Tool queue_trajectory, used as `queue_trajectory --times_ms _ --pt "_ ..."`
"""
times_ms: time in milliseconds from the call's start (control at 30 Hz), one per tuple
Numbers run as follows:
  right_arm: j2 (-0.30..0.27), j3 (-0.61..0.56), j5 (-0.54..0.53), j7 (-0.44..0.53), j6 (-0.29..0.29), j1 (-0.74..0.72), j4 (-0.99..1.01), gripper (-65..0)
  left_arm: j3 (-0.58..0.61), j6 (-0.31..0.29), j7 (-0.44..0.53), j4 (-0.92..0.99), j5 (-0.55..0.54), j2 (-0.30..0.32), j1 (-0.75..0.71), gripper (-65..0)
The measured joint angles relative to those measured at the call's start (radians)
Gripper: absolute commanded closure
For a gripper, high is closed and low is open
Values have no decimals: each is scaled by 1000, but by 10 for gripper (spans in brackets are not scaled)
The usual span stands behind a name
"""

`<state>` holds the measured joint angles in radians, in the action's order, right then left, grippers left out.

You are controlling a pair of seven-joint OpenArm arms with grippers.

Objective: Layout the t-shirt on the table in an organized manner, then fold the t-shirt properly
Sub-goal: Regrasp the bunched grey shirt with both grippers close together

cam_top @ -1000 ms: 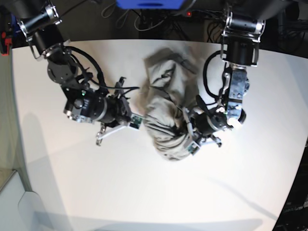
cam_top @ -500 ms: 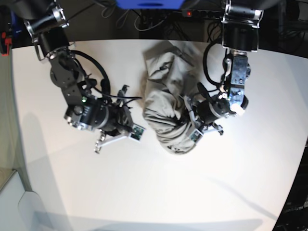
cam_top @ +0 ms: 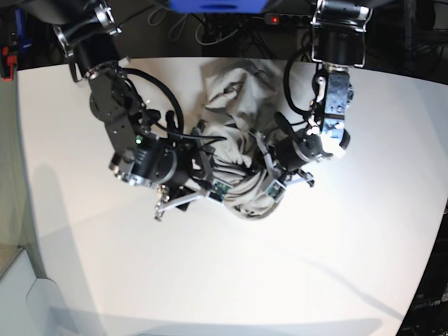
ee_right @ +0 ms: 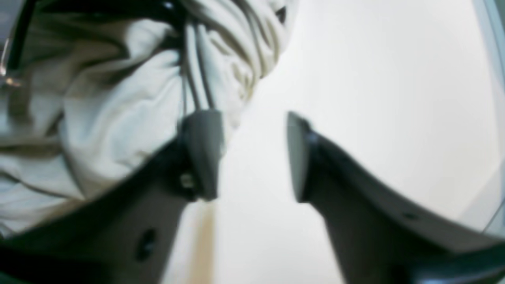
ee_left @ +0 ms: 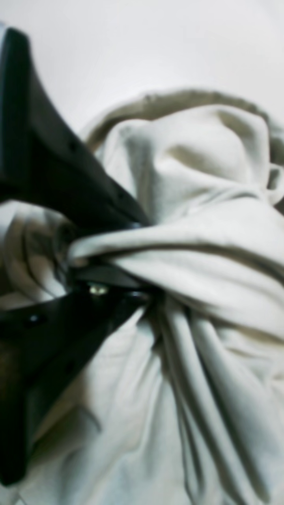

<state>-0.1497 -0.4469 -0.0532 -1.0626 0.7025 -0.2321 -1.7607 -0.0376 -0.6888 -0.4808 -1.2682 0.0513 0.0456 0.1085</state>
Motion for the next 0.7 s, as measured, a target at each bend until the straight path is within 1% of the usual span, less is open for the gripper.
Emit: queue_trajectory --times_ms 33,100,167,233,367,433,467,600,633,700 --pt "0 2 0 0 0 3 3 -373 0 0 3 0 -3 -2 -3 -61" --pt "2 2 -1 6 0 4 23 -394 0 0 3 -1 -8 -5 -6 -61" --pt "14 6 4 17 0 13 51 -395 0 0 -2 -1 -10 -11 -6 -61" --pt "24 6 2 50 0 21 77 -395 0 0 -1 -1 -10 -17 -8 -62" --pt "50 5 3 62 0 19 114 -385 0 0 5 -9 -10 -27 -21 -62" --pt "51 5 0 61 0 20 123 -334 0 0 -10 -26 -4 -35 -25 -63" --pt "51 5 2 61 0 20 125 -288 0 0 -9 -35 0 -40 -32 -63" --pt "51 5 3 63 0 15 126 -48 1 -4 -23 -80 1 -46 -56 -65" --pt "51 5 3 61 0 14 126 -3 1 -4 -24 -93 1 -46 -56 -65" --pt "51 5 3 62 0 14 126 0 1 -3 -25 -125 3 -45 -61 -66"
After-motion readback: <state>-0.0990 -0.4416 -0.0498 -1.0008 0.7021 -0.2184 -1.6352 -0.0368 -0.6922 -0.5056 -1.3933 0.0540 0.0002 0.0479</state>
